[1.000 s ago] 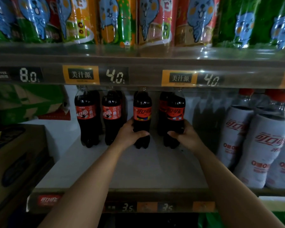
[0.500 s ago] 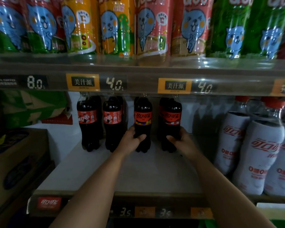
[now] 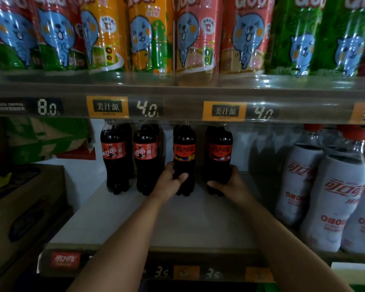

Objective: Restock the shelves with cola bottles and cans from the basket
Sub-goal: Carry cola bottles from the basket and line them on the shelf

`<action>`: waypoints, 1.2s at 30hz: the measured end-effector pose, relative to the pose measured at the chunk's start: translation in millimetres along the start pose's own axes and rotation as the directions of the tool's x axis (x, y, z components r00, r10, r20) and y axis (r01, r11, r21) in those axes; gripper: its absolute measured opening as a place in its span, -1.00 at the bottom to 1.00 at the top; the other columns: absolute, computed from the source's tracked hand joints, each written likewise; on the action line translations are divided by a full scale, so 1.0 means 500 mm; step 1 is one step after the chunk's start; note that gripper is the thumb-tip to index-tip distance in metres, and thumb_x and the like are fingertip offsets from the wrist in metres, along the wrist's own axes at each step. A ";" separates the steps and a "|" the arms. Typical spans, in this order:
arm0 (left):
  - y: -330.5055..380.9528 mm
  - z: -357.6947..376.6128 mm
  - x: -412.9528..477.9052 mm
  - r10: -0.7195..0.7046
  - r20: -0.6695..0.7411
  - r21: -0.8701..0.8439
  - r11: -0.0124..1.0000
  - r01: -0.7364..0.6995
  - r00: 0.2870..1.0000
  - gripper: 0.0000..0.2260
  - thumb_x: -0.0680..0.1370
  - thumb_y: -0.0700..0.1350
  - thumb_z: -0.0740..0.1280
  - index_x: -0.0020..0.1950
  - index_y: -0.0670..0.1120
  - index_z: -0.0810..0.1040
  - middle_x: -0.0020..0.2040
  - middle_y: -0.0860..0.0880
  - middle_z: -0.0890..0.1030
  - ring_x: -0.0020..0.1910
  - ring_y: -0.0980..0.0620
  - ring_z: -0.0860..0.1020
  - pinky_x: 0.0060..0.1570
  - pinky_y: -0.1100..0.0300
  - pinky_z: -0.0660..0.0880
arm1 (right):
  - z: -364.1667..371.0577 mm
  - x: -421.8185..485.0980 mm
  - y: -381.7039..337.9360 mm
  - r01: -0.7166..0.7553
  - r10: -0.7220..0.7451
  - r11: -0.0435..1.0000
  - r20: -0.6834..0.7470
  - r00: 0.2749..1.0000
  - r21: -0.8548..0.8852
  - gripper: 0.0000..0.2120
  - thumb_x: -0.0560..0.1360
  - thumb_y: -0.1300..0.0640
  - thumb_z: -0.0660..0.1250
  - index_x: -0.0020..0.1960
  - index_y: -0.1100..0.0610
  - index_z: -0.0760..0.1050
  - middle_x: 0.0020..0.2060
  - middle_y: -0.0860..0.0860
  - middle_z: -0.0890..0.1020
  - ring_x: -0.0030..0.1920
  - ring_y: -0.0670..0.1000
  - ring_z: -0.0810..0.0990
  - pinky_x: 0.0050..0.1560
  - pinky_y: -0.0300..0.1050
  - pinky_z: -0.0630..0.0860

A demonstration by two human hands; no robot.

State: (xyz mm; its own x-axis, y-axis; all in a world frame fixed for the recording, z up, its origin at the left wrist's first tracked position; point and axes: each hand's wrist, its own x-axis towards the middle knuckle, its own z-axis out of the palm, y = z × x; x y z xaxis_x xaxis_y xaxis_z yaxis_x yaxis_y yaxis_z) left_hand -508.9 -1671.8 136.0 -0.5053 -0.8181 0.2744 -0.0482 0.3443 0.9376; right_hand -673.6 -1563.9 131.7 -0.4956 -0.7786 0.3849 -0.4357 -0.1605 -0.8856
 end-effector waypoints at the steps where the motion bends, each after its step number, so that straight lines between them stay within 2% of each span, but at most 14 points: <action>1: -0.001 0.000 0.000 -0.002 0.001 0.000 1.000 0.002 1.000 -0.57 0.58 -0.23 0.30 0.43 -0.12 0.29 0.19 0.00 0.47 0.26 0.06 0.41 0.23 0.16 0.32 | 0.000 0.000 -0.001 0.003 -0.003 1.000 -0.009 1.000 -0.028 -0.31 0.36 0.38 0.49 0.40 0.24 0.25 0.11 -0.05 0.45 0.18 -0.07 0.44 -0.03 -0.47 0.44; 3: -0.003 -0.001 0.001 0.000 -0.001 -0.005 1.000 0.000 1.000 -0.58 0.58 -0.23 0.30 0.42 -0.12 0.30 0.18 0.00 0.48 0.27 0.03 0.43 0.25 0.14 0.33 | -0.002 0.002 -0.001 -0.013 0.013 0.999 0.005 1.000 -0.049 -0.30 0.39 0.35 0.48 0.43 0.22 0.23 0.15 -0.03 0.43 0.21 -0.07 0.41 0.12 -0.28 0.40; 6: -0.005 0.000 0.003 0.001 -0.002 -0.016 1.000 -0.001 1.000 -0.60 0.58 -0.25 0.29 0.41 -0.13 0.32 0.17 -0.01 0.48 0.25 0.03 0.44 0.23 0.16 0.33 | -0.003 0.002 0.002 -0.029 0.032 0.996 0.029 0.999 -0.088 -0.30 0.41 0.31 0.47 0.45 0.19 0.22 0.22 0.02 0.45 0.24 -0.06 0.40 0.17 -0.22 0.35; 12: -0.011 -0.001 0.006 -0.003 -0.015 0.018 1.000 0.003 1.000 -0.60 0.57 -0.21 0.31 0.40 -0.10 0.34 0.28 -0.09 0.52 0.29 -0.01 0.45 0.33 0.05 0.34 | 0.001 0.000 -0.002 -0.023 0.024 0.996 0.008 1.000 -0.089 -0.30 0.40 0.32 0.47 0.44 0.21 0.21 0.28 0.08 0.45 0.22 -0.07 0.39 0.17 -0.27 0.33; 15: -0.013 -0.001 0.007 0.002 -0.011 0.032 0.999 -0.002 1.000 -0.59 0.57 -0.19 0.32 0.40 -0.09 0.34 0.30 -0.10 0.52 0.33 -0.05 0.45 0.36 -0.01 0.34 | 0.002 -0.002 -0.003 0.005 -0.005 0.995 0.004 1.000 -0.103 -0.31 0.39 0.34 0.48 0.43 0.24 0.22 0.17 0.01 0.43 0.17 -0.10 0.37 0.09 -0.39 0.32; 17: -0.014 -0.001 0.009 0.002 -0.008 0.032 0.999 -0.002 1.000 -0.58 0.57 -0.19 0.32 0.42 -0.09 0.32 0.31 -0.09 0.51 0.34 -0.05 0.44 0.36 0.01 0.34 | 0.004 -0.003 -0.005 0.023 -0.022 0.994 0.004 1.000 -0.106 -0.32 0.39 0.36 0.47 0.41 0.25 0.23 0.13 -0.03 0.40 0.18 -0.10 0.36 0.01 -0.47 0.30; 21: -0.014 0.000 0.010 -0.001 -0.003 0.024 1.000 0.001 1.000 -0.57 0.58 -0.20 0.31 0.43 -0.11 0.31 0.31 -0.10 0.51 0.34 -0.05 0.44 0.33 0.07 0.34 | 0.003 -0.007 -0.007 0.032 -0.032 0.994 0.006 0.999 -0.107 -0.34 0.40 0.35 0.46 0.41 0.23 0.25 0.12 -0.04 0.42 0.20 -0.09 0.39 0.03 -0.47 0.33; 23: -0.014 -0.001 0.009 -0.006 0.005 0.021 1.000 0.006 1.000 -0.57 0.58 -0.20 0.30 0.44 -0.10 0.30 0.32 -0.10 0.51 0.34 -0.04 0.44 0.29 0.11 0.34 | 0.003 -0.008 -0.008 0.042 -0.042 0.994 0.006 0.999 -0.102 -0.36 0.40 0.38 0.46 0.39 0.26 0.26 0.10 -0.02 0.42 0.17 -0.09 0.39 -0.07 -0.59 0.33; 25: -0.016 -0.002 0.009 -0.009 0.012 0.019 1.000 0.008 1.000 -0.56 0.58 -0.19 0.30 0.44 -0.09 0.30 0.33 -0.09 0.50 0.34 -0.03 0.44 0.26 0.13 0.34 | 0.004 -0.009 -0.007 0.044 -0.045 0.994 -0.005 0.999 -0.102 -0.36 0.39 0.38 0.46 0.38 0.27 0.27 0.10 -0.01 0.43 0.18 -0.07 0.40 -0.10 -0.57 0.33; 30: -0.012 0.004 0.005 -0.014 0.000 0.056 0.998 0.014 1.000 -0.57 0.59 -0.18 0.29 0.45 -0.08 0.28 0.33 -0.10 0.50 0.35 -0.06 0.43 0.31 0.10 0.34 | 0.004 -0.014 -0.010 0.040 -0.042 0.996 -0.016 0.999 -0.075 -0.35 0.38 0.41 0.46 0.39 0.29 0.26 0.10 0.00 0.43 0.16 -0.08 0.40 -0.15 -0.64 0.33; 32: -0.007 0.004 0.002 -0.018 -0.002 0.066 0.998 0.018 1.000 -0.56 0.59 -0.18 0.28 0.45 -0.09 0.28 0.34 -0.11 0.49 0.36 -0.07 0.42 0.35 0.05 0.33 | 0.004 -0.015 -0.013 0.030 -0.031 0.998 -0.010 0.999 -0.061 -0.34 0.38 0.41 0.46 0.39 0.27 0.26 0.11 -0.01 0.43 0.16 -0.09 0.39 -0.07 -0.57 0.35; 34: -0.002 0.004 -0.002 -0.024 0.008 0.076 0.997 0.024 1.000 -0.55 0.60 -0.18 0.28 0.47 -0.08 0.26 0.36 -0.12 0.47 0.38 -0.08 0.40 0.37 0.03 0.31 | 0.004 -0.017 -0.016 0.002 -0.002 0.999 -0.004 1.000 -0.053 -0.31 0.37 0.38 0.48 0.40 0.24 0.25 0.13 -0.02 0.43 0.18 -0.10 0.38 0.07 -0.40 0.35; 36: 0.002 0.001 -0.009 -0.020 0.016 0.113 0.993 0.018 1.000 -0.53 0.60 -0.18 0.26 0.49 -0.09 0.22 0.40 -0.12 0.43 0.42 -0.08 0.36 0.39 0.06 0.27 | 0.003 -0.021 -0.019 -0.025 0.025 1.000 -0.003 1.000 -0.018 -0.30 0.35 0.39 0.50 0.39 0.22 0.26 0.13 -0.01 0.45 0.17 -0.09 0.40 0.11 -0.33 0.37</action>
State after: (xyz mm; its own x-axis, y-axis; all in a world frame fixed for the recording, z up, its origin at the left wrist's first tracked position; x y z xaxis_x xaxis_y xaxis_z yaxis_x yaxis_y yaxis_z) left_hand -507.3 -1667.3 135.8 -0.5183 -0.8171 0.2526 -0.1545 0.3799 0.9120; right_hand -663.0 -1555.0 135.8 -0.5087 -0.7803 0.3638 -0.4370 -0.1301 -0.8900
